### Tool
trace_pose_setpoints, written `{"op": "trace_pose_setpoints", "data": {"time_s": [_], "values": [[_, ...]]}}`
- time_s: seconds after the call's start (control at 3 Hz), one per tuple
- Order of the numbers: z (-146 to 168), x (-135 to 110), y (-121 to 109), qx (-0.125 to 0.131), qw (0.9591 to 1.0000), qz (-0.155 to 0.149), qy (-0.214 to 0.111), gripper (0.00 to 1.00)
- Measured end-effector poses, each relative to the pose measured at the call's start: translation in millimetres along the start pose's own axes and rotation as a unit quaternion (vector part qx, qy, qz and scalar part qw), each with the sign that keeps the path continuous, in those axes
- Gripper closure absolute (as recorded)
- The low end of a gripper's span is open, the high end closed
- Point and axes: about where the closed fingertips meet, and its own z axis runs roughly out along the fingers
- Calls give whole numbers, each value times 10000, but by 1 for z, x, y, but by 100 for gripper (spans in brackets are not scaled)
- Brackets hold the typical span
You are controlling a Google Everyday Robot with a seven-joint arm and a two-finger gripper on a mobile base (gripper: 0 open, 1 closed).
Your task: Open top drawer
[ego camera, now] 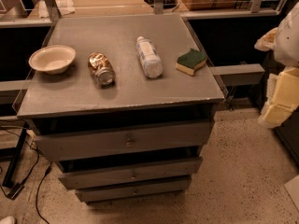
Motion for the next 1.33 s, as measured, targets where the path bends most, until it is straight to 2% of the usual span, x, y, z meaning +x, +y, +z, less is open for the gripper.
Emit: {"op": "trace_pose_setpoints", "data": {"time_s": [0.33, 0.67, 1.0, 1.33], "values": [[0, 0, 0, 0, 10000, -1, 0, 0], [17, -3, 20, -56, 9999, -154, 2, 0], [45, -11, 54, -249, 9988, -339, -241, 0], [72, -23, 78, -530, 9958, -488, -559, 0]]}}
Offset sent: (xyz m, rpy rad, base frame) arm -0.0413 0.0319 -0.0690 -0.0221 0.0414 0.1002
